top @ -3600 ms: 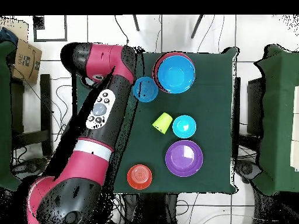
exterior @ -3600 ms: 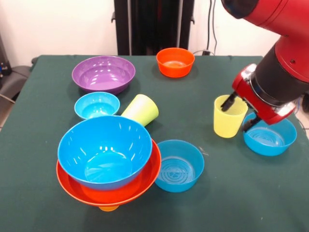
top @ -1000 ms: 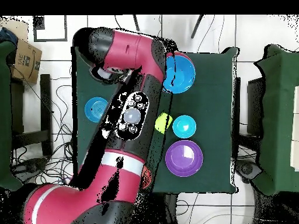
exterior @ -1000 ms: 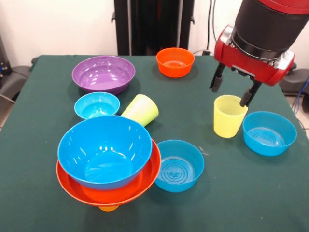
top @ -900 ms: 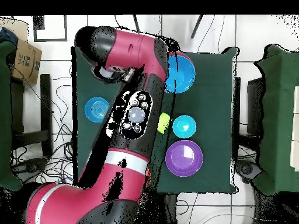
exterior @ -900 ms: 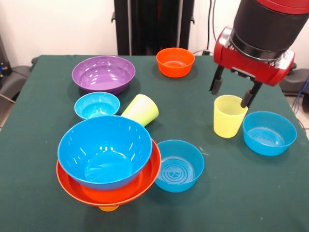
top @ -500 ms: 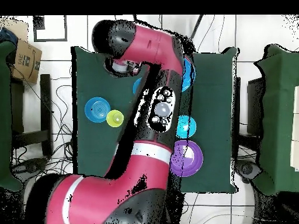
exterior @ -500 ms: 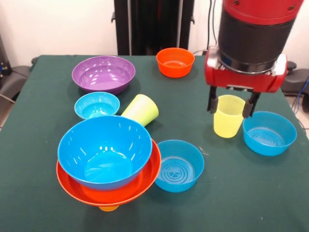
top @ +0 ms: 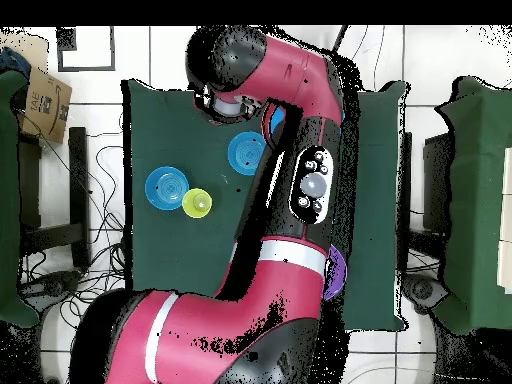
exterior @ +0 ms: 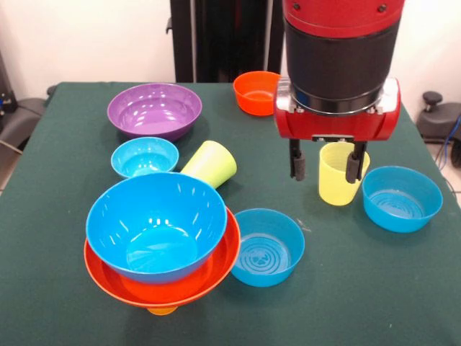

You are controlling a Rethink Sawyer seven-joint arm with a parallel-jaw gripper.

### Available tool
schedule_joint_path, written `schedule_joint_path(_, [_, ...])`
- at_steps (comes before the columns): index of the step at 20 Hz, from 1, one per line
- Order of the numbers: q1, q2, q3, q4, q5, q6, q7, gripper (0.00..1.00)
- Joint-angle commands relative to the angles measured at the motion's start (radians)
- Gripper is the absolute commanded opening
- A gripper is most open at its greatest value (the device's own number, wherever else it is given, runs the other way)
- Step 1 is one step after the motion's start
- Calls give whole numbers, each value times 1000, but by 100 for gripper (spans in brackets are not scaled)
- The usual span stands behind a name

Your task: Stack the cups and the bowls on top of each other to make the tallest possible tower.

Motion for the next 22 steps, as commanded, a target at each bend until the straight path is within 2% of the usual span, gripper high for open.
schedule_joint_path(1, [-31, -10, 162, -71, -88, 165, -286, 100])
schedule_joint_path(13, [-54, 34, 155, -308, -82, 413, -239, 100])
schedule_joint_path(17, [-53, 38, 139, -317, -91, 424, -241, 100])
schedule_joint_path(22, [-61, 55, 94, -338, -149, 399, -307, 100])
